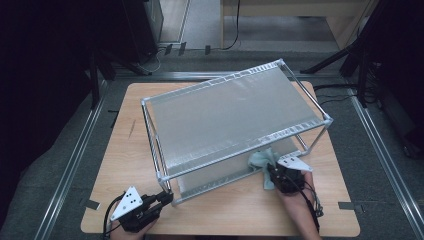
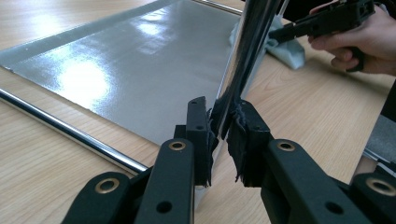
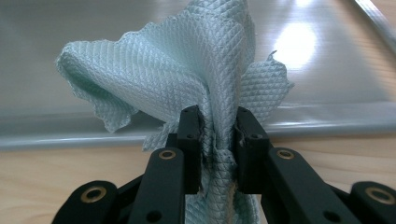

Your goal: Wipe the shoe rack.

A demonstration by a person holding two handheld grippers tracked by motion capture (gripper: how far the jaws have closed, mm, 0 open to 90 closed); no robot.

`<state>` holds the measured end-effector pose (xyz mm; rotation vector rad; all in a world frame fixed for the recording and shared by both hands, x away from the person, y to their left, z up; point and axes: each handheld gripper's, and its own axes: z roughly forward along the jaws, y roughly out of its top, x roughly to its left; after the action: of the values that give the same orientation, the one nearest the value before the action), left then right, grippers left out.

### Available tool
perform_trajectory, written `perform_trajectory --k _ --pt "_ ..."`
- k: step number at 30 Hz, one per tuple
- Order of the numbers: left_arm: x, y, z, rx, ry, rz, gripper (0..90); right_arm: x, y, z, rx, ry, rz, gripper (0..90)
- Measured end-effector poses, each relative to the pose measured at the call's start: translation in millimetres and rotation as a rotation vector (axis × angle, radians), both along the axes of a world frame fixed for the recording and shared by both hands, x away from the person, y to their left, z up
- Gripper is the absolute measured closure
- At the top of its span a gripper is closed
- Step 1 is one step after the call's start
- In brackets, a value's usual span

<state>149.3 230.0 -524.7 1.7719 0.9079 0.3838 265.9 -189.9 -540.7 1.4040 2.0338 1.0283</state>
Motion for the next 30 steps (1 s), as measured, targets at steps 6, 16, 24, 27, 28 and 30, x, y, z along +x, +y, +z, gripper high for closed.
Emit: perform_trajectory --k 6,16,24,27,28,30 --pt "0.0 -5.9 -0.1 -0.001 0.001 -0.008 78.4 -18.6 46.4 -2.0 0.009 -0.003 0.130 76.0" --pt "-2.1 -23.9 -0.4 -0.006 0.000 -0.040 78.3 -55.5 114.0 -6.7 0.012 -0.018 0.326 76.1" --pt "-2.1 -30.4 0.4 -0.019 0.017 -0.065 76.9 -77.1 141.0 -8.9 -0.023 -0.040 0.410 76.3" --pt "-2.4 -30.6 6.3 -0.029 0.010 -0.067 72.2 -80.7 145.3 -10.2 -0.054 -0.060 0.423 76.5" --pt "-2.5 -30.8 9.8 -0.020 0.002 -0.075 71.5 -79.6 144.4 -10.2 -0.045 -0.054 0.425 76.6" --pt "-2.5 -32.4 16.9 0.007 -0.016 -0.080 72.0 -77.3 142.1 -9.9 -0.024 -0.033 0.427 76.7"
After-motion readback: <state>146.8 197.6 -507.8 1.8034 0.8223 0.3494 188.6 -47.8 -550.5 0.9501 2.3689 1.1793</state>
